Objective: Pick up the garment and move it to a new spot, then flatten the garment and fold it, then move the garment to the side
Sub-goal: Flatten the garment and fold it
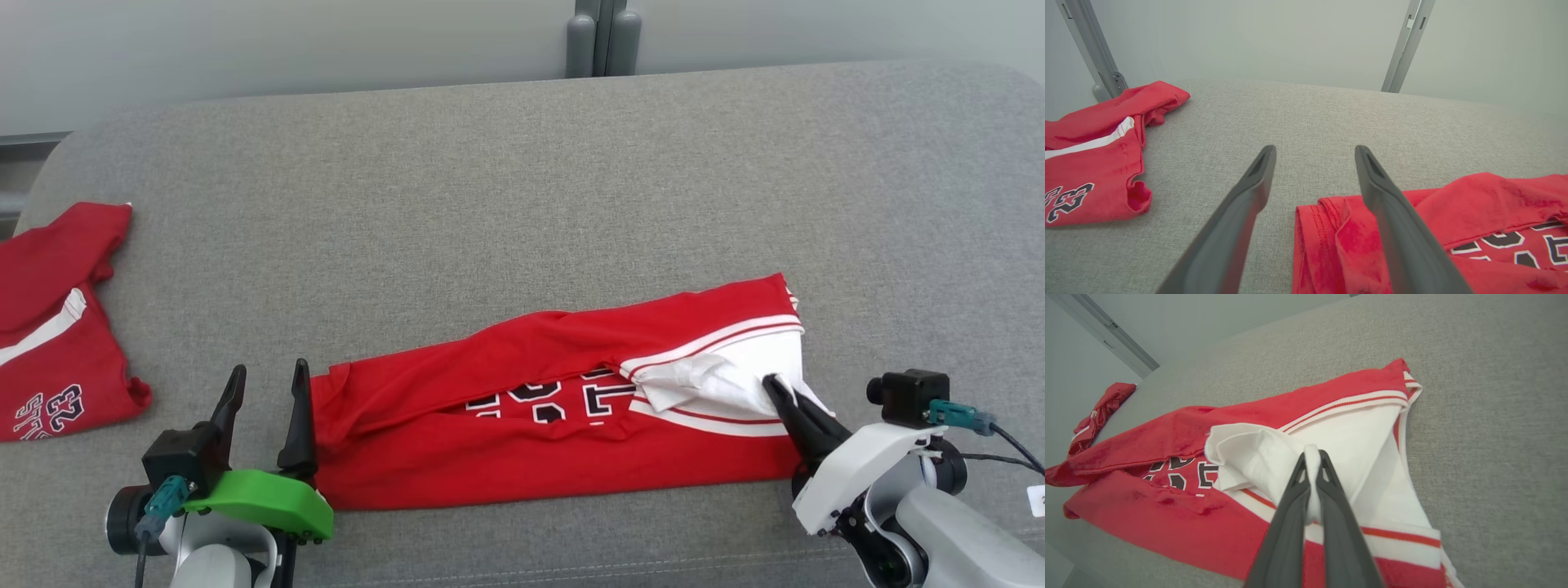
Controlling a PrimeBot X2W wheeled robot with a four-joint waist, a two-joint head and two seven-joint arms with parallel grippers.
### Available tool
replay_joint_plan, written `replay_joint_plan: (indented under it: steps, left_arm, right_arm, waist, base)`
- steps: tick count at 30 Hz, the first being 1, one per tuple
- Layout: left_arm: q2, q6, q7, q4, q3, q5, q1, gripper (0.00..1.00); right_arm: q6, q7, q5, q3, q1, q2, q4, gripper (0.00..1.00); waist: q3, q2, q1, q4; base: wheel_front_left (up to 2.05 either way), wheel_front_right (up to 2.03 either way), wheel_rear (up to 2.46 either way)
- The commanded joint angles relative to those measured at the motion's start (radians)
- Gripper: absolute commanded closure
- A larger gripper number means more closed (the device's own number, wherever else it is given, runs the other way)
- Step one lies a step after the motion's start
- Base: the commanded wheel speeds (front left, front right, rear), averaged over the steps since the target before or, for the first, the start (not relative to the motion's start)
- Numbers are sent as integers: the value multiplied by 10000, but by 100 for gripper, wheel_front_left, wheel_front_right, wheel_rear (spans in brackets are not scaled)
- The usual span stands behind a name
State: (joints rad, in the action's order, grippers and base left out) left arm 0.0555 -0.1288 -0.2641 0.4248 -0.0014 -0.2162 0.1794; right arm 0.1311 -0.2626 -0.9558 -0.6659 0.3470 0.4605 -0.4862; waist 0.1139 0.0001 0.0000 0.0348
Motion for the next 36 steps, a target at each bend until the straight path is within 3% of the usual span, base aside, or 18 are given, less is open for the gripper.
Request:
replay_joint_plan:
  steps: [1,3,4,5,6,11,22,28,36]
  left_arm:
    - [6,-14,0,-84,62,94,-152,0]
    - [-7,-14,-2,-186,93,109,-209,0]
    - [-11,-14,0,-215,101,109,-245,0]
    - [-15,-14,0,-250,109,124,-270,0]
    - [-20,-12,0,-298,121,136,-285,0]
    - [-33,29,0,-553,209,146,-436,0]
    - [-40,345,0,-1295,260,273,-971,0]
    - [-40,694,0,-1922,446,811,-1407,0]
    - [-38,810,0,-2349,467,872,-1823,0]
  right_arm:
    - [-7,99,-39,-205,-115,43,-192,100]
    - [-7,69,-48,-360,67,22,-455,100]
    - [-7,55,2,-444,135,13,-600,68]
    - [-7,35,83,-484,212,-7,-745,24]
    - [-7,21,118,-501,260,-52,-860,0]
    - [-7,-20,411,-240,426,-120,-1272,0]
    - [-7,-28,1504,1526,-152,-488,-976,0]
    - [-7,-29,2271,2329,-312,-915,-1581,0]
    - [-7,183,3054,2725,329,-1455,-3099,0]
  waist:
    - [-9,-1,0,-3]
    - [-18,-1,0,-8]
    - [-25,-1,0,-6]
    - [-35,-1,0,-2]
    - [-48,-1,0,4]
    - [-147,-1,0,-17]
    - [-432,-1,0,-40]
    - [-619,-1,0,24]
    - [-786,-1,0,272]
  base:
    - [0,0,0]
    - [0,0,0]
    - [0,0,0]
    - [0,0,0]
    - [0,0,0]
    - [0,0,0]
    - [0,0,0]
    - [0,0,0]
    - [0,0,0]
